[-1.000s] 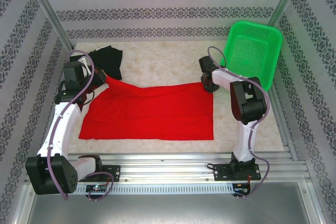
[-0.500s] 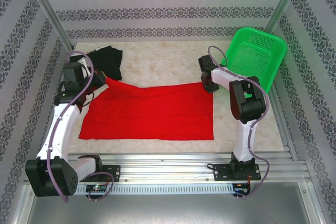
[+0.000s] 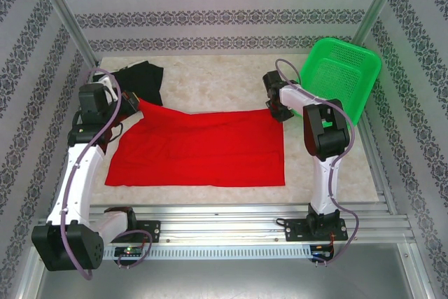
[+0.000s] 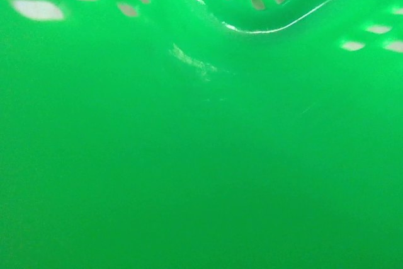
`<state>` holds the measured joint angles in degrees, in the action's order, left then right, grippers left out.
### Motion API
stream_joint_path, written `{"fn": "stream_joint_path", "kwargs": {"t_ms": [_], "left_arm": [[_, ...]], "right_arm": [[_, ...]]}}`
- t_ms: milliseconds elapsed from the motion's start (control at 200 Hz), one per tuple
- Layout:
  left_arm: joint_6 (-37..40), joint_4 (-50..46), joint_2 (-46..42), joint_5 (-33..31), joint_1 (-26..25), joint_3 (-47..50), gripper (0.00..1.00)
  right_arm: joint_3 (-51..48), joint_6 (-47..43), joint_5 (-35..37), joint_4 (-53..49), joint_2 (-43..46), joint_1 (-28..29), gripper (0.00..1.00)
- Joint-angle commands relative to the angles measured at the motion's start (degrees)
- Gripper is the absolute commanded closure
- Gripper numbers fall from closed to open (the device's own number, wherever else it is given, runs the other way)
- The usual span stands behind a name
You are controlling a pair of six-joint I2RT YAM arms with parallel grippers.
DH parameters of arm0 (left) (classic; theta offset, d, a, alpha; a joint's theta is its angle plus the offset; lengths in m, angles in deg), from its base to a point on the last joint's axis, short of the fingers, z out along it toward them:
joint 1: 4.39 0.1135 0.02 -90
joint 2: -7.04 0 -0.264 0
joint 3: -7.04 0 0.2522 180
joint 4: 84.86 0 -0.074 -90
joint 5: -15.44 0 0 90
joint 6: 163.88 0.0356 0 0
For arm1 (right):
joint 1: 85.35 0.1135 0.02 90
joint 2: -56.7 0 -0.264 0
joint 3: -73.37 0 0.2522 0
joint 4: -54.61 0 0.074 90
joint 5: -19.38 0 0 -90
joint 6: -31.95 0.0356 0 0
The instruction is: Fold and stack the t-shirts
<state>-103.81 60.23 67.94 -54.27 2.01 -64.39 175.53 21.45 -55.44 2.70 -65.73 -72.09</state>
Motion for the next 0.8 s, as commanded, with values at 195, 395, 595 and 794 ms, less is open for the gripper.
{"fn": "stream_joint_path", "kwargs": {"t_ms": [195, 395, 595, 794], "left_arm": [[1.2, -0.6, -2.3, -0.7, -0.1, -2.5, 1.00], [0.0, 1.1, -2.2, 0.4, -0.1, -2.4, 1.00], [-0.3, 2.5, -2.1, 0.8, 0.0, -2.1, 1.00], [0.7, 2.8, -2.3, 1.2, 0.9, -3.4, 1.00]], "right_arm": [[-4.9, -3.9, -3.6, 3.7, -0.4, -0.2, 1.00], [-2.4, -13.7, -0.3, 5.9, 5.2, -0.4, 1.00], [-4.1, -18.8, -2.1, 8.4, 10.3, -0.9, 1.00], [-7.7, -22.3, -4.4, 10.2, 14.4, -0.4, 1.00]]}}
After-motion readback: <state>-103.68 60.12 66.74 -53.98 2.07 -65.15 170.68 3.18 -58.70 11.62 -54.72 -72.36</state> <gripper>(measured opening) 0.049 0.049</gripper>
